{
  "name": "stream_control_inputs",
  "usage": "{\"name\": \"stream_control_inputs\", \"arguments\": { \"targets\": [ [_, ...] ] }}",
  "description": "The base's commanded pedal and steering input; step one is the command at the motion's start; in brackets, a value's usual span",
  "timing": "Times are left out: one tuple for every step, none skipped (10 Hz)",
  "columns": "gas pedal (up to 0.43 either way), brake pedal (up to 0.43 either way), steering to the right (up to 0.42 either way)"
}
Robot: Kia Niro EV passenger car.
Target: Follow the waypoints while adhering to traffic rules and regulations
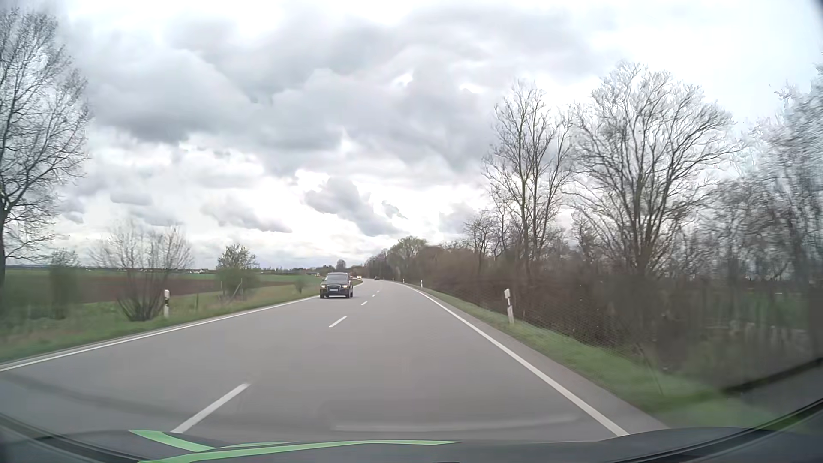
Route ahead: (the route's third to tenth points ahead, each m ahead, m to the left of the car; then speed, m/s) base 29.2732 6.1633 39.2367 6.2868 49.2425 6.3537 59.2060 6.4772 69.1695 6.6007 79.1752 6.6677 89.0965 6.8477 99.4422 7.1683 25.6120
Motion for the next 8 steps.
{"name": "stream_control_inputs", "arguments": {
  "targets": [
    [0.240, 0.000, -0.001],
    [0.240, 0.000, -0.001],
    [0.240, 0.000, -0.001],
    [0.240, 0.000, -0.001],
    [0.240, 0.000, -0.001],
    [0.240, 0.000, -0.001],
    [0.240, 0.000, -0.002],
    [0.240, 0.000, -0.002]
  ]
}}
